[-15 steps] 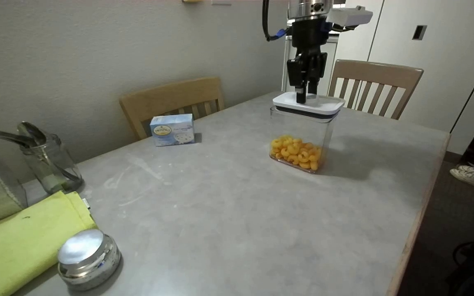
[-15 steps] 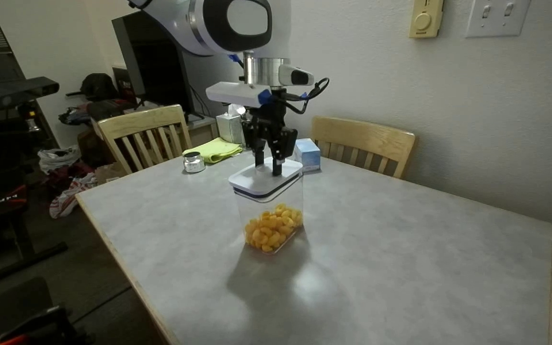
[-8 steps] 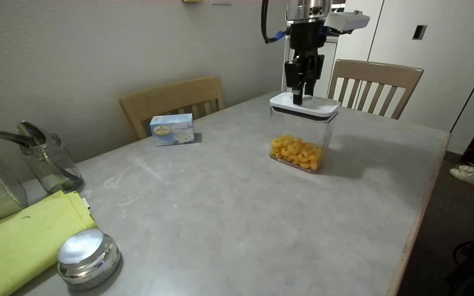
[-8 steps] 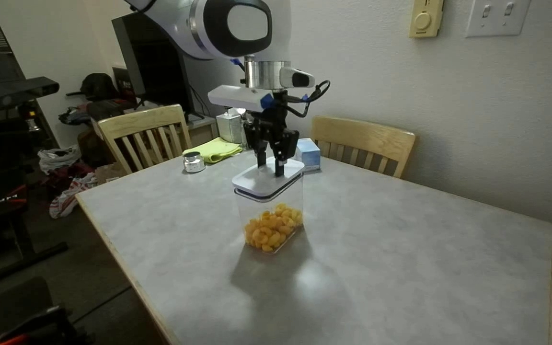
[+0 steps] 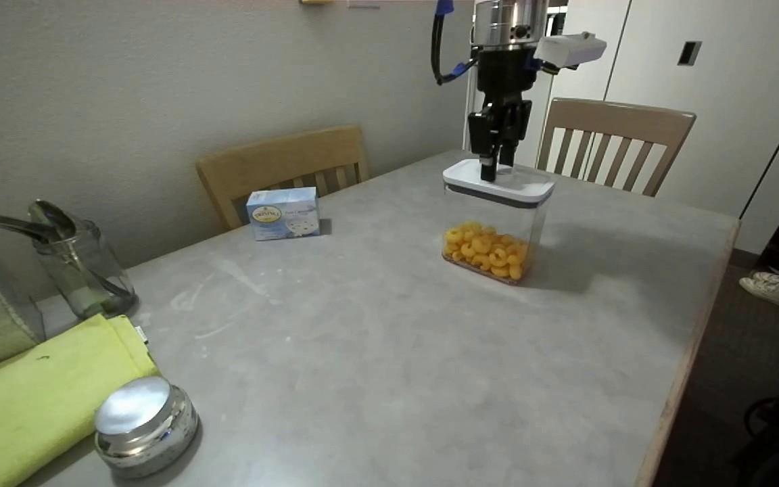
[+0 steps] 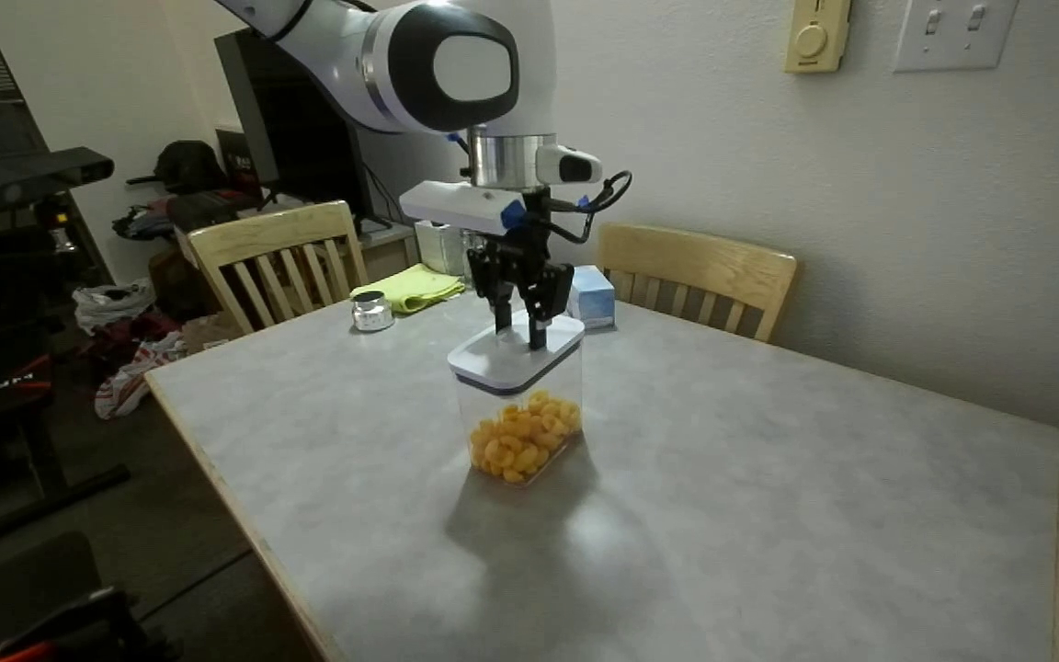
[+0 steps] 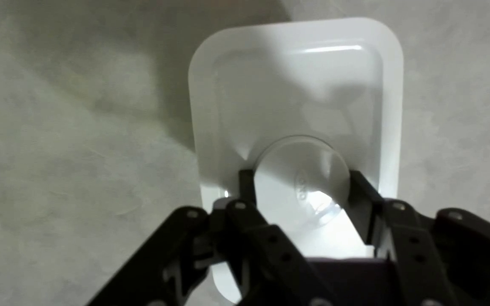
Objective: Put the white lid on top of the food container on the right side of the table
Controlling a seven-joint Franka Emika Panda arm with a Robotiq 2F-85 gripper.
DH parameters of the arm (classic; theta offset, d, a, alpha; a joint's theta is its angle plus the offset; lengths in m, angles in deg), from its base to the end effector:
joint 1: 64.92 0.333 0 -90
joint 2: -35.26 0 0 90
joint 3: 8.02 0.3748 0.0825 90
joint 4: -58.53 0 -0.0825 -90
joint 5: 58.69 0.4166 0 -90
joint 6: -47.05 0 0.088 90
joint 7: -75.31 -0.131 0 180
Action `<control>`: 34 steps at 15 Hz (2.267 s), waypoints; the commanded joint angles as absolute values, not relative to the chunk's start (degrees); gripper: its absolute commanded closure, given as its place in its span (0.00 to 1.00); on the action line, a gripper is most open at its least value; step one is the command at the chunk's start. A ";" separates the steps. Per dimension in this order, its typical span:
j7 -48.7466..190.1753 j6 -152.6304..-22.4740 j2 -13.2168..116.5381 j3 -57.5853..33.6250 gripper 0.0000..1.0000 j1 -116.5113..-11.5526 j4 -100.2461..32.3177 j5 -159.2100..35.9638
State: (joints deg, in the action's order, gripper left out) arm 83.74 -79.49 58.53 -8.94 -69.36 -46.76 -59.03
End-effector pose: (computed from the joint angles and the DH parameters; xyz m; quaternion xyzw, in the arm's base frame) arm 0.6814 -0.0635 0.3156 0.9994 0.0292 -0.0181 0.0034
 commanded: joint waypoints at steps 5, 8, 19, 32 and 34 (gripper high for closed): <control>85.71 -81.56 56.95 -8.57 0.07 -70.00 -48.61 -58.04; 86.17 -82.05 55.63 -8.45 0.00 -70.01 -49.04 -57.90; 86.23 -81.68 56.05 -8.41 0.75 -70.26 -48.93 -56.76; 85.58 -83.62 58.94 -8.94 1.00 -70.87 -50.64 -54.68; 85.60 -84.01 59.15 -9.00 1.00 -70.83 -50.88 -54.95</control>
